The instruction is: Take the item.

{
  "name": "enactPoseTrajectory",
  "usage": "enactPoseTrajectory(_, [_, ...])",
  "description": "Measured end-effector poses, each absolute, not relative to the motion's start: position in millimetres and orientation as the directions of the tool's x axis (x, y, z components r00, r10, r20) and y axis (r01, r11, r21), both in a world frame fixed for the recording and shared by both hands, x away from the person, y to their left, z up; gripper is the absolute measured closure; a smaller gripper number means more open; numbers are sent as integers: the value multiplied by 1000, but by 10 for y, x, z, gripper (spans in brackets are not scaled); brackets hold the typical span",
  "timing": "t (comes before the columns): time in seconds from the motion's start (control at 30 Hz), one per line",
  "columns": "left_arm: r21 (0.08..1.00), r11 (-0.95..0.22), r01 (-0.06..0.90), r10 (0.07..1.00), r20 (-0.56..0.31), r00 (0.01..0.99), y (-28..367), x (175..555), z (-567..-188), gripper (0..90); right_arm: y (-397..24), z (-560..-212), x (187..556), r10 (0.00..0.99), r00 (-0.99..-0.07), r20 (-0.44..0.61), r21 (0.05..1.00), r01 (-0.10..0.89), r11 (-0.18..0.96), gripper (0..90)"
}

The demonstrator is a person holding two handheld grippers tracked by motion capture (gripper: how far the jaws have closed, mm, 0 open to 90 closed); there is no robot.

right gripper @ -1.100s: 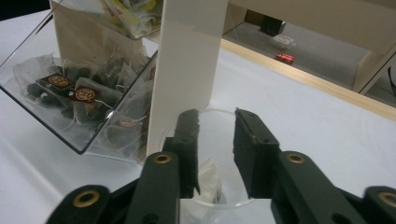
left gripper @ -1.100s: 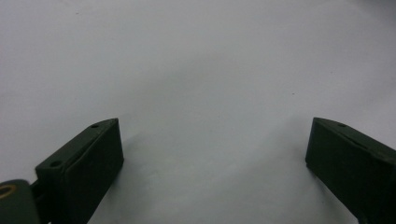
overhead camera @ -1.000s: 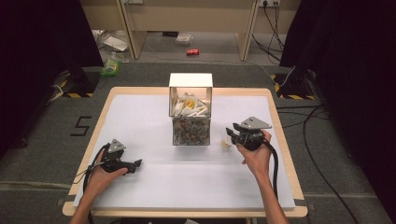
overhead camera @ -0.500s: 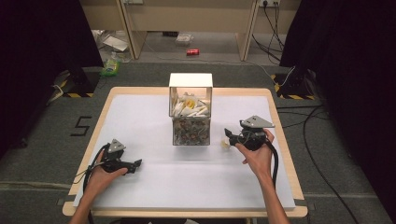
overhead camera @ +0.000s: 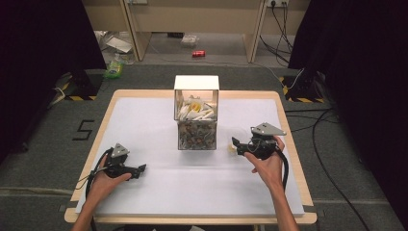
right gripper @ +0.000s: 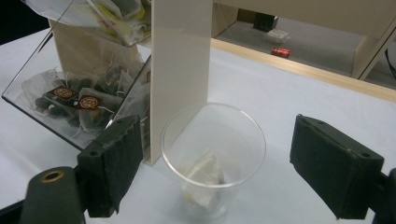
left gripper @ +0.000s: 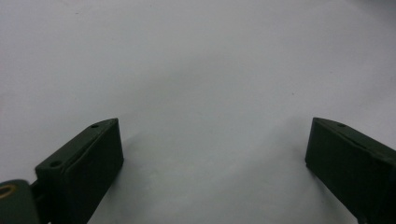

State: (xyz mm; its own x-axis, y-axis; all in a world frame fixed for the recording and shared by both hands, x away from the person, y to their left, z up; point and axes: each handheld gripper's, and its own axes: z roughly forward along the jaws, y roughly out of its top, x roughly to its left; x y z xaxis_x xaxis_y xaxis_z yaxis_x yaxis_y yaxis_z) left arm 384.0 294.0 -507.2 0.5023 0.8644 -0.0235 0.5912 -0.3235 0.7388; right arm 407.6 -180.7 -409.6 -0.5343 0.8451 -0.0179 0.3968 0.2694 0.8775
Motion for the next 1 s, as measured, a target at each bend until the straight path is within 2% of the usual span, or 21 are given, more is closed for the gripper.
enactPoseTrajectory(1.0, [739, -325, 590, 864, -22, 502, 2940, 3840, -5072, 33, -2115, -4281, 3793, 855, -518, 16, 877, 417, 237, 179])
